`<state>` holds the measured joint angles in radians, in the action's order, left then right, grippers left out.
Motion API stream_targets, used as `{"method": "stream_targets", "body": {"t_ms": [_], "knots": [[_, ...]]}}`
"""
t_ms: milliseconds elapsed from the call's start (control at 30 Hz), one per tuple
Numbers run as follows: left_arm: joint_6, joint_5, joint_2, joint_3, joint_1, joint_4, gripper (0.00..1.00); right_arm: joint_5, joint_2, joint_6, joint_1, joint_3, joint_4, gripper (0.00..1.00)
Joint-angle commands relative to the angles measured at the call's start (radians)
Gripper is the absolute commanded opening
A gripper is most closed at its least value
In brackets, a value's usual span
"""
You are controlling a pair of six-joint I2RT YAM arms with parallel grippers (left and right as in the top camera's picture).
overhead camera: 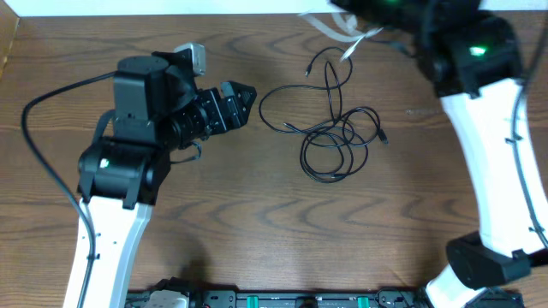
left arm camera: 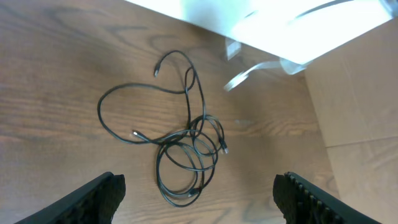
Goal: Untangle cables
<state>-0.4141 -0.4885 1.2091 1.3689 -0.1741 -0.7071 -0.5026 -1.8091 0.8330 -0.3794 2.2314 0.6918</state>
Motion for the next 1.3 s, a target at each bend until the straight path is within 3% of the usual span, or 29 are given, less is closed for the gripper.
{"method": "stream_targets", "body": {"t_ms": [0, 133, 333, 467, 533, 767, 900, 1000, 1133, 1267], "knots": [[0.135, -0.01, -0.038, 0.011, -0.01, -0.003, 0.82, -0.027, -0.048, 0.125, -0.068, -0.001, 0.0, 0.02], [0.288, -0.008, -0.071, 0.011, -0.034, 0.013, 0.81, -0.027, -0.098, 0.144, -0.117, -0.001, -0.001, 0.02], [0.316, 0.117, -0.077, 0.011, -0.035, 0.113, 0.81, -0.067, -0.127, 0.166, -0.155, -0.001, -0.001, 0.02], [0.384, 0.119, -0.071, 0.011, -0.035, 0.17, 0.81, -0.109, -0.127, 0.166, -0.168, -0.001, 0.0, 0.02], [0.423, 0.119, -0.067, 0.011, -0.035, 0.185, 0.76, -0.135, -0.127, 0.174, -0.169, -0.001, 0.0, 0.02], [0.442, 0.038, -0.032, 0.01, -0.035, 0.214, 0.74, -0.161, -0.127, 0.266, -0.187, -0.001, 0.0, 0.02], [0.448, -0.009, -0.027, 0.01, -0.035, 0.259, 0.6, -0.159, -0.127, 0.267, -0.202, -0.001, 0.0, 0.02], [0.447, -0.01, -0.027, 0.01, -0.035, 0.271, 0.58, -0.161, -0.127, 0.267, -0.208, -0.001, 0.0, 0.02], [0.447, -0.009, -0.026, 0.01, -0.035, 0.271, 0.38, -0.159, -0.127, 0.266, -0.211, -0.001, 0.0, 0.01], [0.447, -0.009, -0.026, 0.01, -0.035, 0.271, 0.36, -0.174, -0.127, 0.266, -0.212, -0.001, 0.0, 0.01]]}}
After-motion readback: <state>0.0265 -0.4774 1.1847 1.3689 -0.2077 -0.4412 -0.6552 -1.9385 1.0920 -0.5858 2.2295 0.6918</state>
